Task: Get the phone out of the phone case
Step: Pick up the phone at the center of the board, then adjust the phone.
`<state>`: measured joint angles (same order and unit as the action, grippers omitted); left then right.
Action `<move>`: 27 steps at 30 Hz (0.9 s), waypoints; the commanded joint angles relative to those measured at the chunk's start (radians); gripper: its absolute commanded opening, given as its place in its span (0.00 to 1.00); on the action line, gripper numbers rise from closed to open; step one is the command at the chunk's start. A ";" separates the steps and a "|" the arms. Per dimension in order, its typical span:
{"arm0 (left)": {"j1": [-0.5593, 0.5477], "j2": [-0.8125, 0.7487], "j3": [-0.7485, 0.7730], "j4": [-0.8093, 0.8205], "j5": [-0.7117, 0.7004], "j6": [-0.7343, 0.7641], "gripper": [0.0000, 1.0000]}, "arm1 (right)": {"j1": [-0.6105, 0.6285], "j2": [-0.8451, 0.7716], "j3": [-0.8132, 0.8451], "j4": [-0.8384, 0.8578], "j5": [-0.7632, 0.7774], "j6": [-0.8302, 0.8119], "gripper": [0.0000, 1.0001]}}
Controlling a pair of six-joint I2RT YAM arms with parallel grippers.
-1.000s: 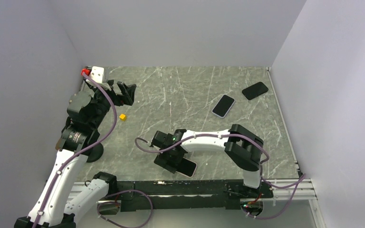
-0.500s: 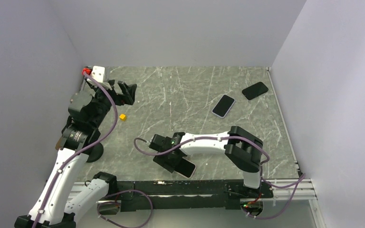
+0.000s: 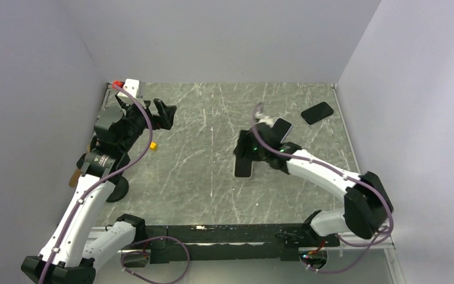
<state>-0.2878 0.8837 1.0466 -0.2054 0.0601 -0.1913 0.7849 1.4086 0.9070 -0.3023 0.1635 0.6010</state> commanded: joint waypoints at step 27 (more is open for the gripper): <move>-0.377 0.581 0.172 -0.121 0.358 -0.051 0.77 | -0.372 -0.129 -0.085 0.238 -0.266 0.874 0.00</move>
<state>-0.6460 1.4261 1.1992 -0.3408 0.3977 -0.2306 0.4026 1.3041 0.8093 -0.1867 -0.0673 1.4124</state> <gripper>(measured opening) 0.786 0.764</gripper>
